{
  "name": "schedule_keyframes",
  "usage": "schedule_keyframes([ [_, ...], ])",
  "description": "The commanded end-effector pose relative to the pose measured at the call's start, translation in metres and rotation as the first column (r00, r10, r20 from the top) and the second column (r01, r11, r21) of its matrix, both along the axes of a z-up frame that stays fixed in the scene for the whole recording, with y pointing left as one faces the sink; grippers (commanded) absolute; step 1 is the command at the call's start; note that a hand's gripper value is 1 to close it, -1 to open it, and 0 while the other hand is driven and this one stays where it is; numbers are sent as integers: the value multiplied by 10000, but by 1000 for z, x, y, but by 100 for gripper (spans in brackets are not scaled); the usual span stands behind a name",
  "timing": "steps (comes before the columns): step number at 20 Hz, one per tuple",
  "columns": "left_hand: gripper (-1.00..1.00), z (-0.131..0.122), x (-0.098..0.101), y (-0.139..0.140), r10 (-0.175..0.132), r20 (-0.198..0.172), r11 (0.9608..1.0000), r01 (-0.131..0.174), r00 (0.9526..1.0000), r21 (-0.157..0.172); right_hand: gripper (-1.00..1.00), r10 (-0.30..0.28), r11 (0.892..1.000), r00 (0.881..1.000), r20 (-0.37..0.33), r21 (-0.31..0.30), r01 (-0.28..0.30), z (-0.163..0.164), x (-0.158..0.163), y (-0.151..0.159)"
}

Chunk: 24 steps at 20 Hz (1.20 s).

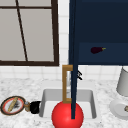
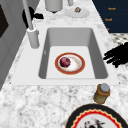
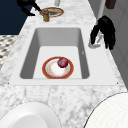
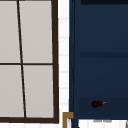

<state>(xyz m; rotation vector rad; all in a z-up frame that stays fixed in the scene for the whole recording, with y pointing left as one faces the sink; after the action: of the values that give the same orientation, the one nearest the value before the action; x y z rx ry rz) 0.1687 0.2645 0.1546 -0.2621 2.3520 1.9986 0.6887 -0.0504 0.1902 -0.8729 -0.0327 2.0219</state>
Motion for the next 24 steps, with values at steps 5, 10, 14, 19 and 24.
schedule_keyframes([
  [5, 0, 0, 0, 0, 0, 0, 10000, 0, 10000, 0, -100, 33, 9731, 10000, -35, 2302, -24, 3, -4, -19],
  [10, 0, 0, 0, 0, 0, 0, 10000, 0, 10000, 0, -100, 13, 9361, 10000, -60, 3518, 9, 7, -6, -30],
  [14, 0, 0, 0, 0, 0, 0, 10000, 0, 10000, 0, -100, 286, 9484, 9995, -106, 3160, -238, 4, -6, -31],
  [19, 0, 0, 0, 0, 0, 0, 10000, 0, 10000, 0, -100, 40, 9484, 9999, -129, 3169, 3, 8, -2, -34],
  [24, 0, 0, 0, 0, 0, 0, 10000, 0, 10000, 0, -100, -87, 9503, 9998, 199, 3112, 21, 11, -3, -43],
])
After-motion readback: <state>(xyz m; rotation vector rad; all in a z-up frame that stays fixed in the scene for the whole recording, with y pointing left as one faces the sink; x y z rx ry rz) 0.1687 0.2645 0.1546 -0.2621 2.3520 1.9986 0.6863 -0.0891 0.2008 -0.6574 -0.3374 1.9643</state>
